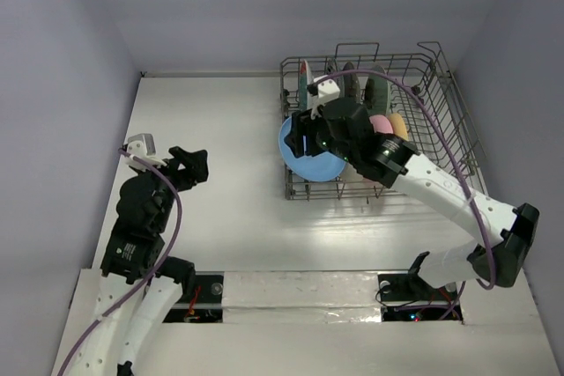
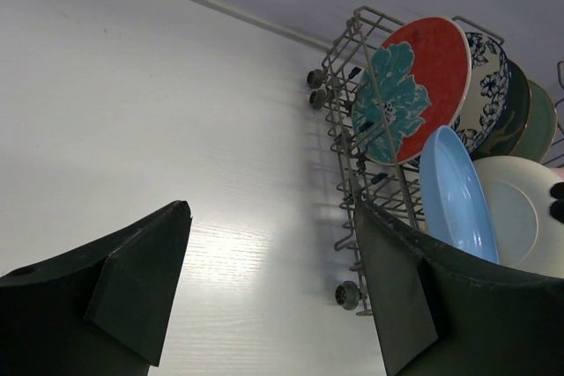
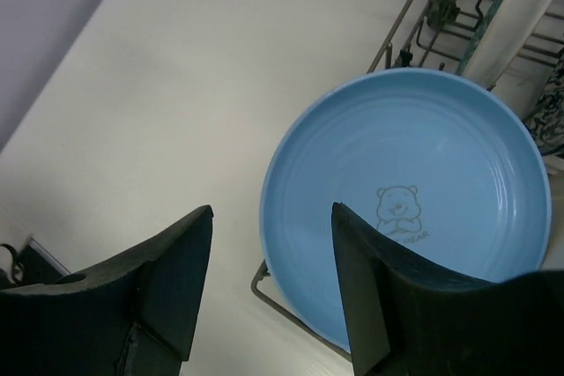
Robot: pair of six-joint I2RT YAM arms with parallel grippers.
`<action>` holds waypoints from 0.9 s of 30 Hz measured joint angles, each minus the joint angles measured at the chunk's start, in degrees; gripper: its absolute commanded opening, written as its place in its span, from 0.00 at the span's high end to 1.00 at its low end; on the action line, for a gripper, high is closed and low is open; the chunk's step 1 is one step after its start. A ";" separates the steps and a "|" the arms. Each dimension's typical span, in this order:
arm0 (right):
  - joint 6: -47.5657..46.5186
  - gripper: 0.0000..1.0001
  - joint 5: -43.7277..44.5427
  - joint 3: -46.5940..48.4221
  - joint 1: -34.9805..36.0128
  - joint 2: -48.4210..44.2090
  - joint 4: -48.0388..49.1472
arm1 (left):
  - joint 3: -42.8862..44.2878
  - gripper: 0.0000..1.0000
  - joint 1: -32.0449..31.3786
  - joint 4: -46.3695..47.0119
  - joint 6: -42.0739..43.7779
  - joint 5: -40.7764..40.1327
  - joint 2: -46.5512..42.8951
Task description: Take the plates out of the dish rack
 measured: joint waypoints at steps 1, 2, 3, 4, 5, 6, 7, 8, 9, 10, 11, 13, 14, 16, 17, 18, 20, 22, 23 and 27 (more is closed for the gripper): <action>-0.35 0.39 0.00 0.02 0.04 0.74 -0.22 | 0.00 0.29 0.00 0.11 0.00 0.00 -0.13; -0.72 0.39 -0.02 0.09 0.17 1.66 -0.39 | 0.00 0.29 0.00 0.13 0.00 -0.02 -0.20; -1.14 0.39 -0.02 0.26 0.33 2.84 -0.87 | 0.00 0.29 0.00 0.11 0.00 -0.04 -0.22; -1.42 0.40 -0.02 0.46 0.61 4.11 -1.25 | 0.00 0.29 0.00 0.11 -0.02 -0.09 -0.22; -1.79 0.40 0.07 0.96 1.03 5.57 -1.81 | 0.00 0.29 0.00 0.11 -0.02 -0.24 -0.22; -2.12 0.41 0.46 1.66 1.53 7.19 -2.54 | 0.00 0.29 0.00 0.09 -0.02 -0.31 -0.28; -2.43 0.41 1.29 2.69 2.08 9.53 -3.34 | 0.00 0.30 0.04 0.09 -0.04 -0.44 -0.37; -2.54 0.41 1.55 3.04 2.60 10.29 -3.56 | 0.00 0.30 0.07 0.09 -0.04 -0.46 -0.48; -2.67 0.42 2.54 3.78 3.21 11.85 -4.26 | 0.00 0.30 0.13 0.11 -0.04 -0.48 -0.61; -2.91 0.42 3.52 4.55 3.58 13.27 -4.98 | 0.00 0.30 0.15 0.09 -0.04 -0.48 -0.74; -3.15 0.45 4.63 5.27 3.93 14.67 -5.64 | 0.00 0.30 0.17 0.09 -0.04 -0.48 -0.83; -3.50 0.49 7.02 6.23 4.39 16.72 -6.71 | 0.00 0.30 0.37 0.09 -0.04 -0.48 -1.03; -3.69 0.55 8.26 6.47 4.44 17.44 -7.23 | -0.02 0.30 0.37 0.09 -0.04 -0.48 -1.09; -4.02 0.72 10.40 6.91 4.50 18.45 -8.31 | -0.04 0.30 0.37 0.09 -0.04 -0.48 -1.29; -4.20 0.79 10.80 7.28 4.55 18.80 -8.41 | -0.04 0.30 0.39 0.09 -0.04 -0.48 -1.36; -4.22 0.85 11.63 7.91 4.66 18.99 -8.50 | -0.04 0.30 0.39 0.09 -0.04 -0.48 -1.44; -4.90 0.99 13.70 9.53 5.84 19.08 -9.35 | -0.04 0.30 0.39 0.09 -0.04 -0.50 -1.55; -5.07 1.00 15.67 10.82 6.51 19.04 -9.79 | -0.04 0.30 0.44 0.07 -0.04 -0.61 -1.55; -5.09 1.00 16.20 11.26 6.64 18.88 -10.05 | -0.04 0.30 0.52 0.07 -0.04 -0.66 -1.55; -5.40 1.00 17.59 12.48 7.54 17.51 -11.54 | -0.04 0.30 0.76 0.07 -0.07 -0.74 -1.62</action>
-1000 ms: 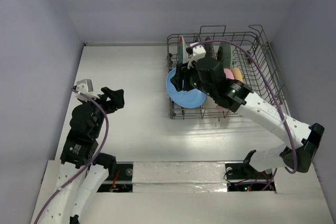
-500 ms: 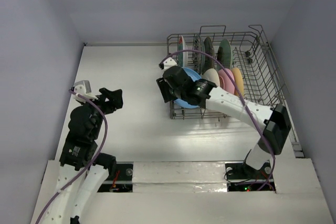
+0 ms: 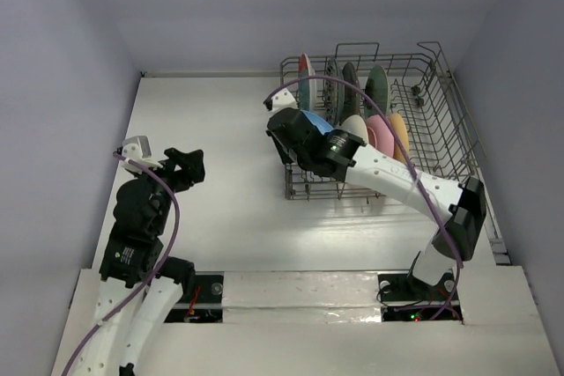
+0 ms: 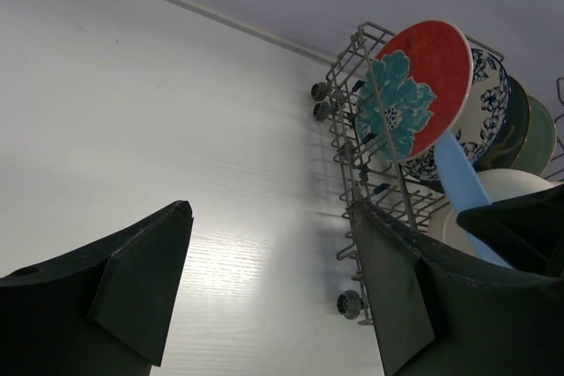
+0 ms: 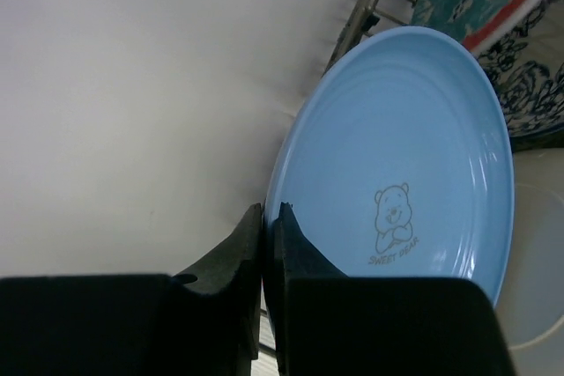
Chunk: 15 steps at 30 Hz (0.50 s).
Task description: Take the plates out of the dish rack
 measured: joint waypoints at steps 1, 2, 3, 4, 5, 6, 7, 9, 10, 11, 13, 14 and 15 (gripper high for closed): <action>-0.20 1.00 0.20 0.63 0.28 -0.52 -0.28 | 0.00 0.30 0.00 0.00 0.00 -0.02 0.00; -0.48 1.00 0.24 1.51 0.74 -1.07 -0.39 | 0.00 0.30 0.00 0.00 0.00 0.00 0.00; -0.87 1.00 0.04 2.40 1.20 -1.53 -0.22 | 0.00 0.30 0.00 0.00 0.00 -0.04 0.00; -1.22 1.00 -0.48 3.52 1.79 -2.21 0.09 | 0.00 0.30 0.00 0.00 -0.02 -0.13 -0.04; -1.49 1.00 -1.16 4.52 2.43 -2.73 0.50 | 0.00 0.29 0.00 -0.02 -0.02 -0.22 -0.11; -1.75 1.00 -1.95 5.73 3.04 -3.15 0.85 | 0.00 0.29 0.00 -0.04 -0.02 -0.42 -0.26; -2.14 1.00 -3.02 6.97 3.69 -3.23 1.36 | 0.00 0.29 0.04 -0.07 -0.04 -0.63 -0.42; -2.56 1.00 -5.29 9.18 4.70 -2.73 3.67 | 0.00 0.29 0.39 -0.15 -0.09 -1.22 -0.81; -2.69 1.00 -7.08 10.62 5.11 -1.92 5.09 | 0.00 0.29 0.46 -0.26 -0.20 -1.66 -1.05; -2.73 1.00 -8.63 11.76 5.40 -0.85 6.62 | 0.00 0.29 0.55 -0.48 -0.26 -2.40 -1.33; -2.69 1.00 -11.82 13.90 5.79 2.16 9.51 | 0.00 0.29 0.66 -0.92 -0.52 -3.87 -2.19; -2.64 1.00 -13.22 14.97 5.84 4.13 10.86 | 0.00 0.30 0.66 -1.22 -0.68 -4.76 -2.78; -2.47 1.00 -14.99 15.98 5.79 6.32 12.20 | 0.00 0.30 0.70 -1.42 -0.87 -5.60 -3.39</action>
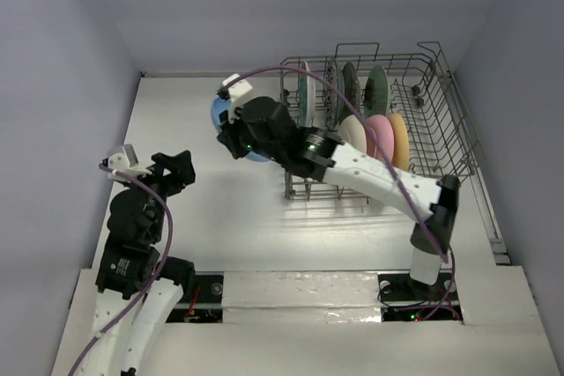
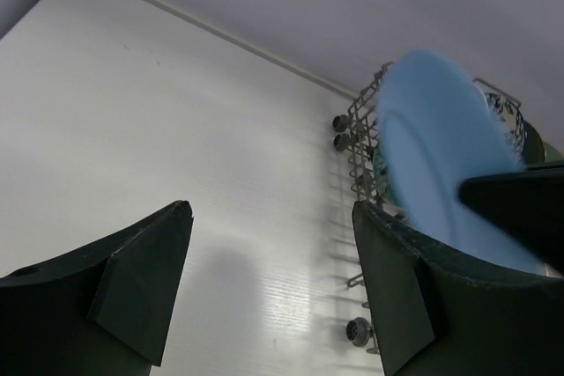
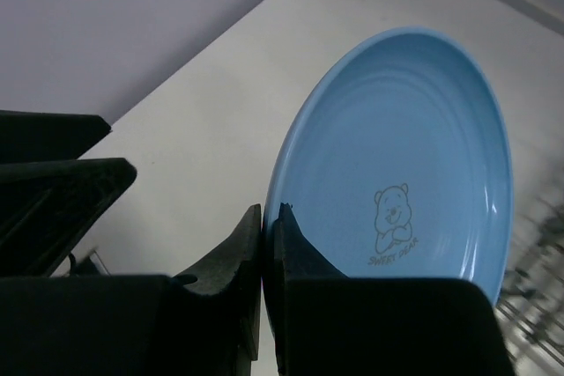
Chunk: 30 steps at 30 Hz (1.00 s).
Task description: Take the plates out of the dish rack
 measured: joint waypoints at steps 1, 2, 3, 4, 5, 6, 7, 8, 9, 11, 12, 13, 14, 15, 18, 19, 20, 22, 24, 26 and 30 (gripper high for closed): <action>0.11 1.00 -1.40 0.66 -0.02 2.12 1.16 | 0.00 0.30 0.02 -0.13 -0.15 -0.76 -0.63; 0.33 1.00 -3.02 2.10 -0.02 4.92 1.62 | 0.00 0.30 0.02 -0.28 -0.26 -1.51 -1.11; 0.46 1.00 -4.31 3.72 -0.02 7.72 1.84 | 0.00 0.30 0.04 -0.35 -0.44 -2.16 -1.57; 0.59 1.00 -5.57 5.35 -0.02 10.78 2.10 | 0.02 0.30 0.04 -0.39 -0.50 -2.78 -1.81; 0.74 1.00 -6.47 7.37 -0.02 13.81 2.16 | 0.09 0.30 0.04 -0.50 -0.61 -3.34 -1.97; 0.83 1.00 -7.15 9.25 -0.02 16.74 2.19 | 0.11 0.30 0.04 -0.52 -0.63 -3.78 -1.97; 0.85 1.00 -7.48 11.23 -0.02 19.80 2.16 | 0.13 0.31 0.04 -0.59 -0.68 -4.22 -1.97; 0.81 1.00 -7.58 12.50 -0.02 22.10 2.16 | 0.13 0.31 0.04 -0.70 -0.70 -4.68 -1.99; 0.76 1.00 -7.56 13.62 -0.02 24.46 2.16 | 0.13 0.31 0.04 -0.76 -0.74 -5.16 -2.01; 0.57 1.00 -7.52 14.51 -0.02 27.98 2.23 | 0.13 0.32 0.04 -0.92 -0.92 -6.38 -2.34; 0.52 1.00 -7.52 14.51 -0.02 29.33 2.21 | 0.13 0.32 0.04 -1.05 -1.07 -6.97 -2.62; 0.44 1.00 -7.56 14.53 -0.02 30.67 2.25 | 0.24 0.32 0.04 -1.29 -1.20 -7.76 -3.02; 0.46 1.00 -7.72 14.51 -0.02 31.65 2.23 | 0.44 0.32 0.04 -1.46 -1.33 -8.44 -3.37; 0.33 1.00 -7.87 14.53 -0.02 32.54 2.34 | 0.63 0.32 0.04 -1.55 -1.49 -9.25 -3.78; 0.28 1.00 -8.39 12.87 -0.02 33.14 5.31 | 1.44 0.32 0.04 -1.57 -1.73 -11.06 -4.81; 0.46 1.00 -8.92 11.17 -0.02 32.41 7.23 | 1.73 0.32 0.04 -1.55 -1.73 -11.61 -4.92; 0.63 1.00 -9.51 9.07 0.00 31.47 9.03 | 1.97 0.32 0.04 -1.53 -1.73 -12.00 -4.96; 0.94 1.00 -10.78 3.10 -0.02 28.41 12.79 | 2.10 0.32 0.04 -1.51 -1.75 -12.35 -4.98; 1.31 0.98 -11.61 -1.07 0.28 26.01 14.95 | 2.10 0.32 0.04 -1.55 -1.77 -12.37 -4.98; 1.97 0.90 -11.89 -5.11 1.05 23.56 16.59 | 2.10 0.31 0.04 -1.55 -1.75 -12.50 -4.98; 4.35 0.74 -11.78 -11.74 3.85 20.11 17.97 | 2.10 0.30 0.04 -1.53 -1.73 -13.42 -5.01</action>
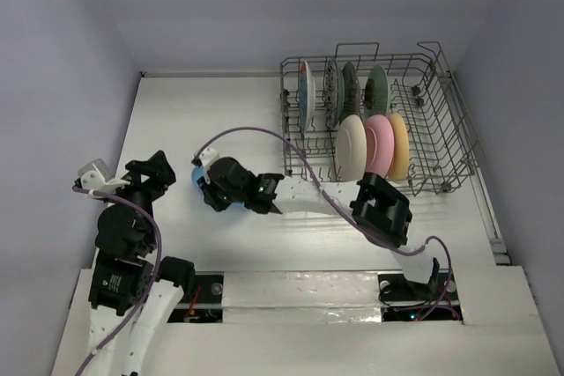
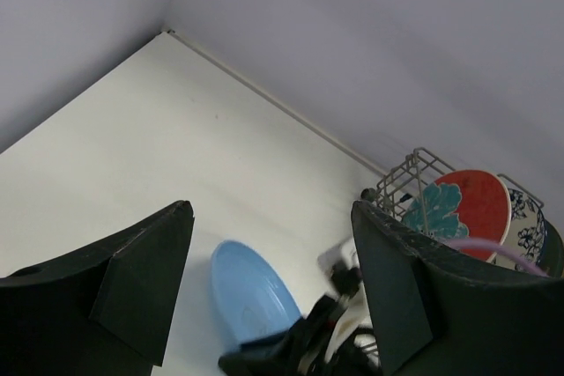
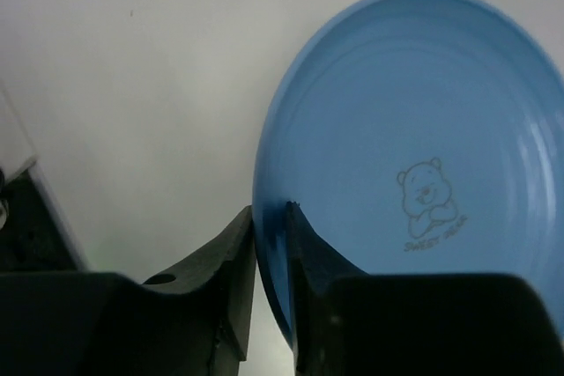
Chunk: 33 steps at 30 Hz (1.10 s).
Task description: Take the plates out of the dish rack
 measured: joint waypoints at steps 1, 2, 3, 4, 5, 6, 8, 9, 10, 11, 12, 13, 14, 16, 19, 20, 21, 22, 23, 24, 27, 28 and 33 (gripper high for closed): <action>0.79 0.72 -0.09 -1.66 0.63 -0.44 0.22 | 0.00 0.28 0.00 0.00 0.00 0.00 -0.04; 1.66 0.69 -0.07 -3.61 1.16 -0.76 0.24 | 0.00 0.27 0.00 0.00 0.00 0.02 -0.07; 2.19 0.69 -0.07 -5.11 1.79 -0.79 0.17 | 0.00 0.26 0.00 0.02 0.02 0.07 -0.09; 2.69 0.68 -0.02 -6.93 2.34 -0.74 0.17 | 0.00 0.26 0.00 0.04 0.02 0.11 -0.09; 2.97 0.67 0.02 -8.31 2.62 -0.74 0.04 | 0.00 0.24 0.00 0.04 0.00 0.20 -0.09; 3.30 0.66 0.07 -9.29 2.78 -0.74 -0.37 | 0.00 0.24 0.00 0.04 0.00 0.39 -0.09; 4.07 0.65 0.22 -10.62 2.78 -0.74 -0.79 | 0.00 0.23 0.00 0.04 0.00 0.74 -0.09; 4.48 0.64 0.26 -10.93 2.62 -0.74 -0.90 | 0.00 0.23 0.00 0.04 0.00 0.92 -0.07; 4.76 0.61 0.33 -10.97 2.47 -0.74 -1.14 | 0.00 0.23 0.00 0.04 0.00 1.16 -0.07; 5.09 0.49 0.48 -10.99 2.40 -0.74 -1.36 | 0.00 0.23 0.00 0.04 0.00 1.31 -0.07; 5.70 0.44 0.72 -10.99 2.34 -0.74 -1.53 | 0.00 0.23 0.00 0.04 0.00 1.49 -0.07; 5.79 0.38 0.92 -11.02 2.14 -0.79 -1.60 | 0.00 0.23 0.00 0.04 0.00 1.62 -0.07; 5.95 0.30 1.03 -11.28 2.01 -0.98 -1.66 | 0.00 0.23 0.00 0.04 0.00 1.70 -0.07; 6.10 0.24 1.60 -12.87 1.92 -2.51 -2.19 | 0.00 0.23 0.00 0.04 -0.02 1.95 -0.04; 6.08 0.21 2.43 -15.19 1.90 -7.63 -4.61 | 0.00 0.20 0.00 0.07 -0.02 2.27 0.00; 6.05 0.23 2.78 -15.69 1.90 -9.97 -5.07 | 0.00 0.20 0.00 0.07 -0.02 2.36 0.04; 6.05 0.28 3.15 -15.91 1.90 -12.41 -5.51 | 0.00 0.20 0.00 0.07 -0.02 2.49 0.07; 5.90 0.51 3.69 -16.70 1.79 -15.65 -5.31 | 0.00 0.20 0.00 0.07 -0.02 2.64 0.13; 5.97 0.74 4.24 -17.31 1.57 -18.86 -5.44 | 0.00 0.20 0.00 0.07 -0.02 2.89 0.22; 6.08 0.93 4.94 -18.75 1.22 -23.54 -4.81 | -0.02 0.20 -0.09 0.07 0.00 3.19 0.28; 6.91 1.00 4.66 -24.35 -2.86 -38.05 -2.08 | -0.22 0.23 -0.72 0.13 0.04 4.44 0.59; 7.41 1.00 4.22 -26.75 -5.81 -43.15 -0.74 | -0.31 0.24 -1.03 0.13 0.11 4.94 0.79; 8.94 0.97 4.74 -36.74 -24.92 -62.90 1.97 | -0.90 0.60 -2.19 0.55 0.24 8.02 1.51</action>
